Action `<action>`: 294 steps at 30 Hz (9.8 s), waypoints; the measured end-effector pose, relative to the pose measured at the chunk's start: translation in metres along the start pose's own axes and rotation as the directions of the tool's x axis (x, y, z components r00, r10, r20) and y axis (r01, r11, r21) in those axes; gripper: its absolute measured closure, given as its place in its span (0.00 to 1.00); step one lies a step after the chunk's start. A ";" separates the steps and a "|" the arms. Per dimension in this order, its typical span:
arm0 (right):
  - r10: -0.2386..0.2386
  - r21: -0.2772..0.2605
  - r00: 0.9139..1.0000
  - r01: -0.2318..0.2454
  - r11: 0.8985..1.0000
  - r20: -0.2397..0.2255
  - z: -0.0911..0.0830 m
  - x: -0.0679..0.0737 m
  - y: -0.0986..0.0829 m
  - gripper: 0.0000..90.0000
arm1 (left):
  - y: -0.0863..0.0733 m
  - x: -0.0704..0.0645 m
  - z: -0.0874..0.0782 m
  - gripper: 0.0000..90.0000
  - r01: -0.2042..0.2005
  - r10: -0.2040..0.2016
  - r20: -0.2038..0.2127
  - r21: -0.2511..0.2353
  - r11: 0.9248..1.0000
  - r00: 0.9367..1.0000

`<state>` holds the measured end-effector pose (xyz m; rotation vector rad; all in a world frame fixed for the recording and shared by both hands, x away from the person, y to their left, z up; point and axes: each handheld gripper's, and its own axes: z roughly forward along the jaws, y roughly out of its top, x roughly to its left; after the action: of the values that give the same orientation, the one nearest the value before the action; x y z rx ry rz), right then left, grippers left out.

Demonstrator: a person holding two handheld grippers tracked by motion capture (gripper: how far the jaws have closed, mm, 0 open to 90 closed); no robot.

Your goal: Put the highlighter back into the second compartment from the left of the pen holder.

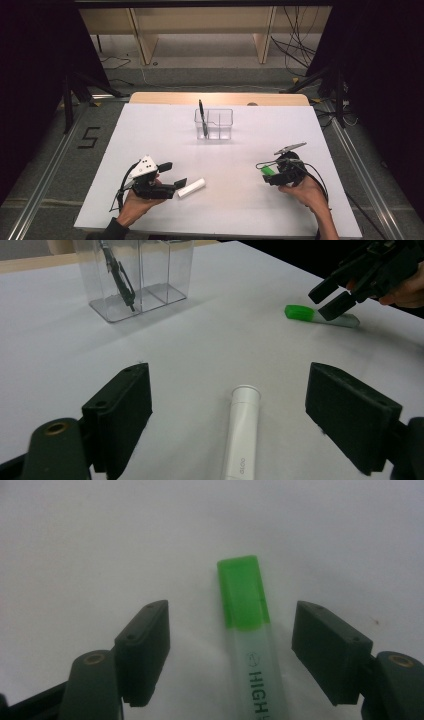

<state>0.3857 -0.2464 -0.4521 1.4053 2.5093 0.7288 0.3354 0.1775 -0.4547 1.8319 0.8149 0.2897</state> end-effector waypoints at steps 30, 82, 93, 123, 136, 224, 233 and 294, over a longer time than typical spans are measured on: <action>-0.108 0.139 0.993 0.101 0.985 0.041 0.017 0.000 0.013 0.68 | -0.002 -0.001 0.002 0.20 -0.001 0.001 0.017 -0.003 1.000 1.000; 0.083 -0.414 0.995 -0.095 0.905 -0.046 -0.025 0.000 0.026 0.75 | -0.002 0.004 0.000 0.20 0.015 -0.015 0.007 -0.017 1.000 1.000; 0.046 -0.496 0.998 -0.062 0.866 -0.045 -0.029 0.022 0.066 0.75 | -0.003 0.003 0.001 0.20 0.018 -0.017 0.017 -0.011 1.000 1.000; 0.022 -0.587 0.998 -0.052 0.808 -0.060 -0.012 0.052 0.166 0.75 | -0.003 0.001 0.003 0.20 0.018 -0.018 0.016 -0.026 0.999 1.000; 0.045 -0.593 0.996 -0.079 0.801 -0.073 0.002 0.061 0.194 0.75 | -0.003 0.003 0.002 0.20 0.021 -0.021 0.018 -0.021 1.000 1.000; 0.156 -0.567 0.987 -0.111 0.816 0.031 0.084 0.072 0.226 0.74 | -0.004 0.001 0.003 0.20 0.016 -0.016 0.032 -0.004 1.000 0.999; 0.161 -0.568 0.987 -0.122 0.814 0.019 0.088 0.072 0.222 0.74 | -0.004 0.001 0.003 0.20 0.009 -0.009 0.032 0.002 1.000 0.999; 0.052 -0.506 0.983 -0.136 0.852 -0.175 -0.005 0.054 0.097 0.32 | -0.007 0.001 0.010 0.20 0.025 -0.028 0.041 0.066 0.997 0.999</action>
<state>0.4275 -0.1608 -0.3959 1.3099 2.1073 1.4543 0.3393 0.1721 -0.4651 1.8807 0.8280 0.2090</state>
